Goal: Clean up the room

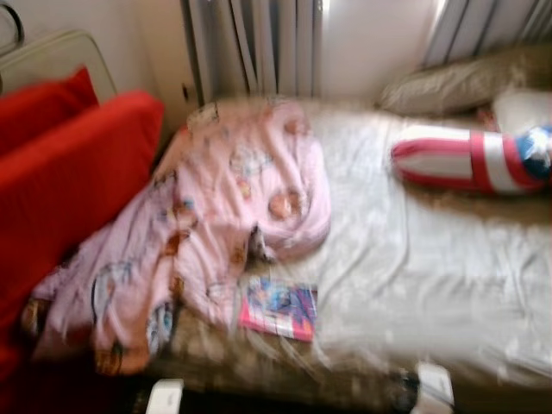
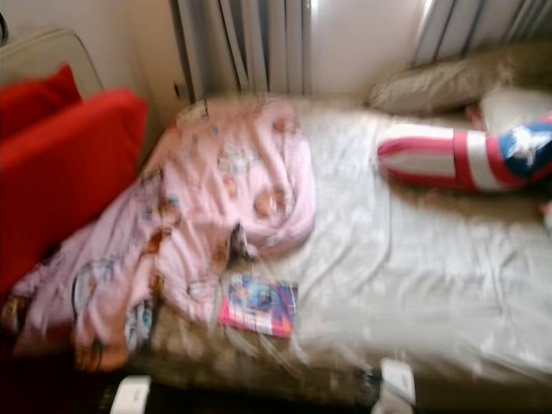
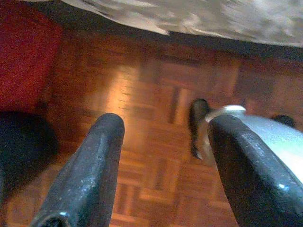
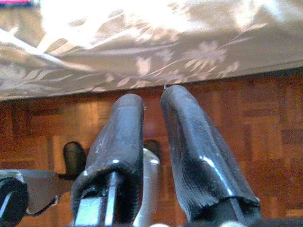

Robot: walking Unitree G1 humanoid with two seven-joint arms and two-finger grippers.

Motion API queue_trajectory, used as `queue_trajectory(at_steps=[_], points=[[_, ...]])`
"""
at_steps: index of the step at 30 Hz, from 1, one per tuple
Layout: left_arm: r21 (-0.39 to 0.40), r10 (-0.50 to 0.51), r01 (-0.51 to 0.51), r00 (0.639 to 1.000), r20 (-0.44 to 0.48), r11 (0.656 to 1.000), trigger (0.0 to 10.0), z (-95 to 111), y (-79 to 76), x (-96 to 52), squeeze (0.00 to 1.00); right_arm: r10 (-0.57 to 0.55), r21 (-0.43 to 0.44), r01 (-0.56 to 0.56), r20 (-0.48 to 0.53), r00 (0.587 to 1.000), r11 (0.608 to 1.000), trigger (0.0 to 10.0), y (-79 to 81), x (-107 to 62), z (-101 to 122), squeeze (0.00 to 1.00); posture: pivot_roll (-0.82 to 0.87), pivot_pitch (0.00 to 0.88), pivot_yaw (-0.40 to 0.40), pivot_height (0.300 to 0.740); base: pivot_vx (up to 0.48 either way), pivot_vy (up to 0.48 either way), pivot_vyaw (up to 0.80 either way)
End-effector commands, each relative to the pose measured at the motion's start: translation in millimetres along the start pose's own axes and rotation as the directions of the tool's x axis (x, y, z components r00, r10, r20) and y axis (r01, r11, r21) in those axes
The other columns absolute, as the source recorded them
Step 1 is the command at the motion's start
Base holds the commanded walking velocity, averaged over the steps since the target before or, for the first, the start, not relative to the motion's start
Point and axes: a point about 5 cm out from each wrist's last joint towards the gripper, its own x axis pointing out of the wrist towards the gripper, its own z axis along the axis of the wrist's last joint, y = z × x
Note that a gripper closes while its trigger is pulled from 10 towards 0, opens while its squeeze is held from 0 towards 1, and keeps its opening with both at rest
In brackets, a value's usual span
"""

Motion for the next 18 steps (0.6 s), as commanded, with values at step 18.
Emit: queue_trajectory(at_steps=[18], points=[[-0.015, -0.008, 0.009, 1.0, 0.017, 1.0, 10.0, 2, -3.7, 0.4, 0.0, -0.008, 0.0, 0.008, -0.019, 1.0, 1.0, 10.0, -4.8, -3.5, -12, 0.0, 0.0, 0.034, 0.022, 0.74, 0.0, 0.194, 0.0]])
